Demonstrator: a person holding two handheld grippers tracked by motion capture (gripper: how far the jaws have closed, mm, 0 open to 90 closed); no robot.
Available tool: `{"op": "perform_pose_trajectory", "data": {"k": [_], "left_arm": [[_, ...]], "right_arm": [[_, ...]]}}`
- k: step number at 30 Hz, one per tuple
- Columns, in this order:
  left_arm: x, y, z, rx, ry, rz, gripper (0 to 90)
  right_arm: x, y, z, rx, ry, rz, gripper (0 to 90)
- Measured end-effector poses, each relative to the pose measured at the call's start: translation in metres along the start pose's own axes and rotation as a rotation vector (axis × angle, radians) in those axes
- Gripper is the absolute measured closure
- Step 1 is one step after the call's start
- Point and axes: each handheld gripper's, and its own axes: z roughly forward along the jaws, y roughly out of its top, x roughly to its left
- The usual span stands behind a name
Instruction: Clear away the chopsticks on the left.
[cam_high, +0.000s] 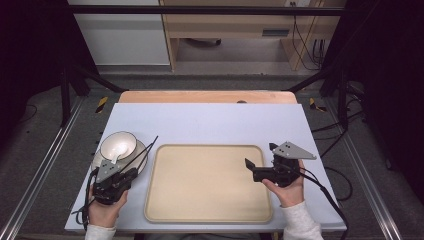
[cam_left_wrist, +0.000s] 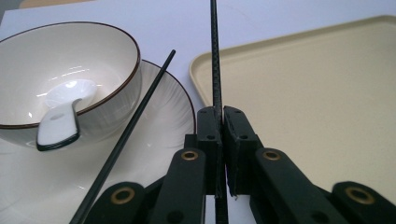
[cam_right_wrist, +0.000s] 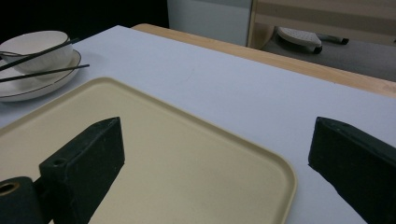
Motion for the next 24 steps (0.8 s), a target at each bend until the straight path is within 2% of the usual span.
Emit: {"op": "perform_pose_trajectory", "data": {"k": [6,11,14,23,24], "left_arm": [[-0.007,-0.001,0.0,-0.023,0.022,-0.058,85.4],[-0.018,0.003,0.002,-0.045,0.023,-0.076,85.4],[-0.026,0.006,0.005,-0.055,0.043,-0.07,85.4],[-0.043,0.007,0.01,-0.084,0.083,-0.121,85.4],[-0.044,0.006,0.011,-0.089,0.076,-0.133,85.4]], "right_arm": [[-0.002,0.0,-0.001,-0.004,-0.002,0.007,3.9],[-0.002,-0.001,-0.002,-0.004,-0.002,0.014,4.1],[-0.002,-0.001,-0.001,-0.003,0.003,0.015,4.1],[-0.003,0.001,-0.005,-0.02,0.01,0.022,4.2],[-0.003,0.001,-0.005,-0.019,0.01,0.022,4.2]]}}
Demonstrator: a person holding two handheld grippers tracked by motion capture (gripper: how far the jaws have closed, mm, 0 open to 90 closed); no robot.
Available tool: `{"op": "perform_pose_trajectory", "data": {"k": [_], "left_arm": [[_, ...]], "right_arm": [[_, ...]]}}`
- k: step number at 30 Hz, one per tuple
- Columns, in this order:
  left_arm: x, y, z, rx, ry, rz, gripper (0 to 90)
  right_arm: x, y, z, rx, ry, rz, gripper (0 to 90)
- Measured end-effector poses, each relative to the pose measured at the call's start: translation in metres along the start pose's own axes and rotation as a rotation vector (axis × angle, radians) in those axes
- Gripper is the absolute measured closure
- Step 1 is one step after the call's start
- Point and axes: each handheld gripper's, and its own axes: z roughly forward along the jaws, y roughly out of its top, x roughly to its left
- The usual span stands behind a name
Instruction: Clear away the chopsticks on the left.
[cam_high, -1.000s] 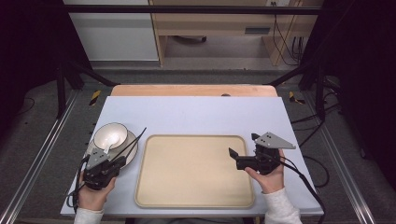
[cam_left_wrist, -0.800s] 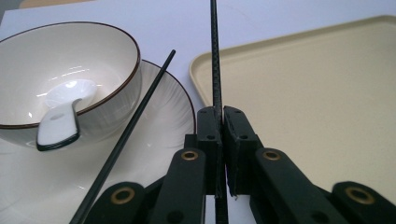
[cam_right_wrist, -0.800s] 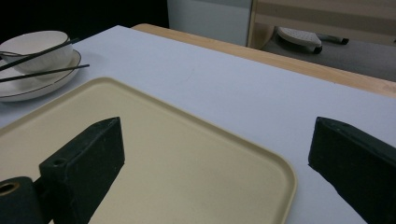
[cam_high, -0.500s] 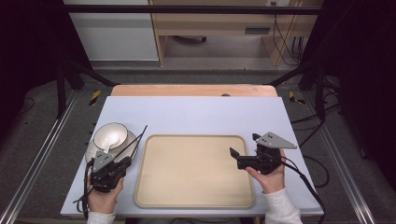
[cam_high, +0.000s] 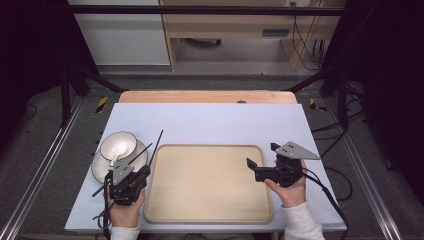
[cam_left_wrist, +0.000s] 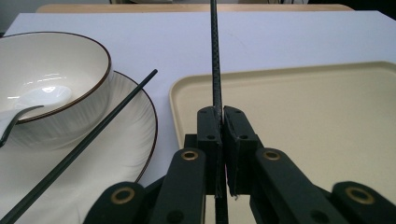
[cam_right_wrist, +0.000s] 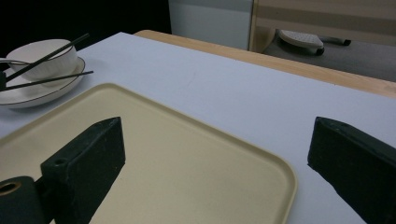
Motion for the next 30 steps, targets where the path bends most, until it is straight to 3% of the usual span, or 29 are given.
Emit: {"op": "perform_pose_trajectory", "data": {"k": [13,20,30], "left_arm": [[-0.013,-0.023,0.009,-0.035,0.022,-0.098,85.4],[-0.017,-0.038,0.014,-0.028,0.038,-0.118,85.3],[-0.02,-0.051,0.022,0.005,0.066,-0.107,85.4]], "right_arm": [[0.001,-0.001,0.002,0.01,0.012,-0.012,4.3],[0.001,-0.001,0.002,0.008,0.013,-0.011,4.4],[0.001,-0.002,0.004,0.015,0.016,-0.014,4.5]]}}
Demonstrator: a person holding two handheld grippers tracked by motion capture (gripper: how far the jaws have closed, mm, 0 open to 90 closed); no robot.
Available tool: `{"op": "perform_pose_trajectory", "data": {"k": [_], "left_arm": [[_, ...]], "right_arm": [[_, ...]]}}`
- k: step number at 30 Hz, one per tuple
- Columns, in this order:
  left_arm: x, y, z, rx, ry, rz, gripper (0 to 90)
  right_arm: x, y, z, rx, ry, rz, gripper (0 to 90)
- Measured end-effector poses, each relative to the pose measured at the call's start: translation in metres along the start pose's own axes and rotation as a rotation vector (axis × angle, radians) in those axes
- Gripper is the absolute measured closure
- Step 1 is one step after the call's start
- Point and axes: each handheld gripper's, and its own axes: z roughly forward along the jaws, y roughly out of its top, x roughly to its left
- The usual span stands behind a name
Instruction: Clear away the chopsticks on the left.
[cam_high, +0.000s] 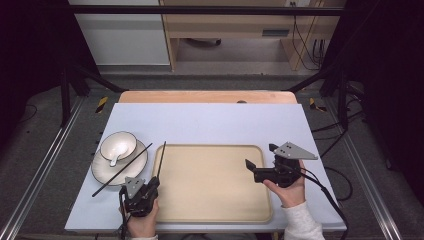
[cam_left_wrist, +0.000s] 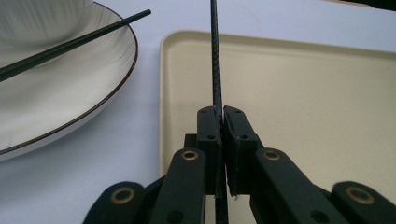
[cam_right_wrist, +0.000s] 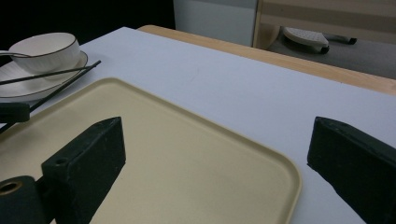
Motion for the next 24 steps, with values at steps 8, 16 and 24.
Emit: {"op": "perform_pose_trajectory", "data": {"k": [8,16,24], "left_arm": [[0.0,-0.001,0.004,0.026,0.022,0.013,85.3],[-0.003,0.003,0.009,0.079,0.028,0.039,85.3],[-0.004,0.004,0.013,0.13,0.029,0.059,84.1]], "right_arm": [[0.001,-0.001,0.002,0.008,0.001,-0.002,4.7],[0.002,-0.001,0.003,0.01,0.0,-0.001,4.8],[0.001,-0.001,0.002,0.006,-0.004,-0.005,4.7]]}}
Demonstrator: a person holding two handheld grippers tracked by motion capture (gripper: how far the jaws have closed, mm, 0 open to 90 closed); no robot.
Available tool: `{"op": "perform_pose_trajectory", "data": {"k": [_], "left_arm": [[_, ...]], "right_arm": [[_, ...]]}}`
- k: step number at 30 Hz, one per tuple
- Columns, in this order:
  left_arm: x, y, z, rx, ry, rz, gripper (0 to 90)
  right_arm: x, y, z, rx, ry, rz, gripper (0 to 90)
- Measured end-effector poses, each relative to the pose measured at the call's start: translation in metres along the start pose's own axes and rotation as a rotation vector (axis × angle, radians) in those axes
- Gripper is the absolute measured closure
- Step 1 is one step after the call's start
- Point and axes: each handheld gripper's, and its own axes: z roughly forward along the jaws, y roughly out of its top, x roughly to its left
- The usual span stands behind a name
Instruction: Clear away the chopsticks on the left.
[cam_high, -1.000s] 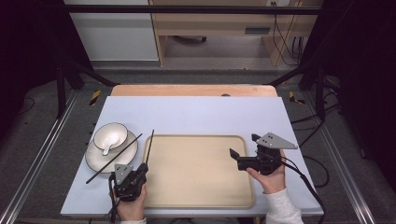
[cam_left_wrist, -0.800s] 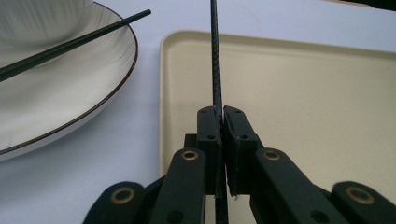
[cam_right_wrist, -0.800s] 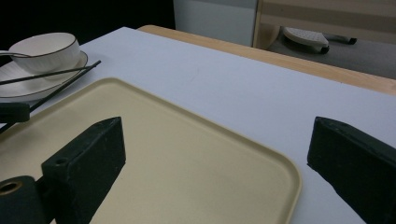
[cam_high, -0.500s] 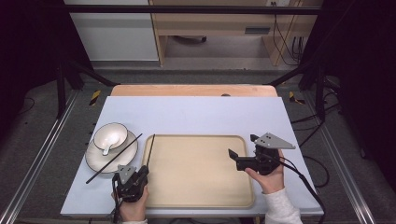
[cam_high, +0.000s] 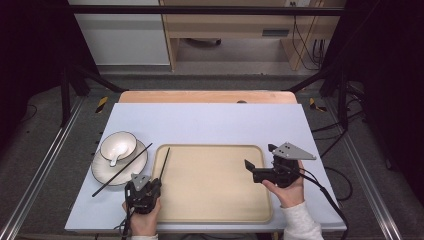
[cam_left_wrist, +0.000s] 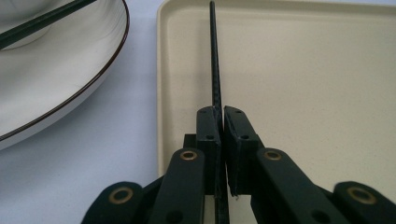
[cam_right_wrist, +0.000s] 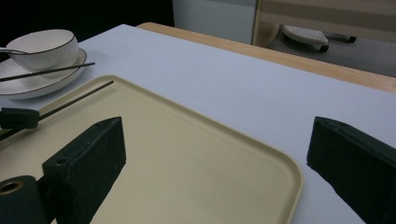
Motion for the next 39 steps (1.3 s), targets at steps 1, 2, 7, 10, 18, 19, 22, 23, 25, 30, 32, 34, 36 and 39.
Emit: {"op": "perform_pose_trajectory", "data": {"k": [1,2,7,10,18,19,22,23,25,30,32,34,36,39], "left_arm": [[0.0,0.0,0.0,0.002,-0.001,0.0,84.0],[-0.001,0.0,0.0,0.003,0.001,0.003,83.8],[-0.001,0.0,0.0,-0.005,-0.005,0.008,83.3],[0.0,0.003,-0.002,-0.019,-0.023,0.01,80.7],[0.006,0.027,-0.013,-0.085,-0.107,0.06,68.9],[0.007,0.032,-0.015,-0.092,-0.127,0.068,67.2],[0.011,0.045,-0.021,-0.122,-0.173,0.117,61.0],[0.012,0.049,-0.023,-0.13,-0.19,0.135,58.6],[0.016,0.057,-0.027,-0.133,-0.237,0.154,54.8],[0.026,0.069,-0.031,-0.145,-0.289,0.179,47.3],[0.031,0.069,-0.031,-0.136,-0.312,0.189,44.9],[0.035,0.068,-0.032,-0.128,-0.301,0.231,42.6],[0.042,0.065,-0.034,-0.128,-0.298,0.251,40.3],[0.054,0.062,-0.037,-0.131,-0.307,0.246,38.7]], "right_arm": [[0.0,0.0,0.0,0.0,0.0,0.002,4.7],[0.0,0.0,0.0,-0.001,-0.001,0.002,4.7],[0.0,0.0,-0.001,-0.003,-0.001,0.0,4.7],[-0.001,0.001,-0.002,-0.006,-0.003,0.0,4.7],[-0.002,0.002,-0.005,-0.016,-0.01,0.007,4.6],[-0.002,0.002,-0.006,-0.017,-0.011,0.006,4.6],[-0.002,0.003,-0.007,-0.022,-0.012,0.008,4.6],[-0.002,0.003,-0.007,-0.024,-0.012,0.011,4.6],[-0.003,0.003,-0.009,-0.025,-0.01,0.011,4.6],[-0.003,0.004,-0.01,-0.031,-0.009,0.016,4.6],[-0.003,0.004,-0.01,-0.032,-0.011,0.015,4.6],[-0.004,0.004,-0.011,-0.032,-0.012,0.014,4.6],[-0.004,0.004,-0.011,-0.036,-0.014,0.015,4.6],[-0.004,0.004,-0.011,-0.03,-0.017,0.012,4.6]]}}
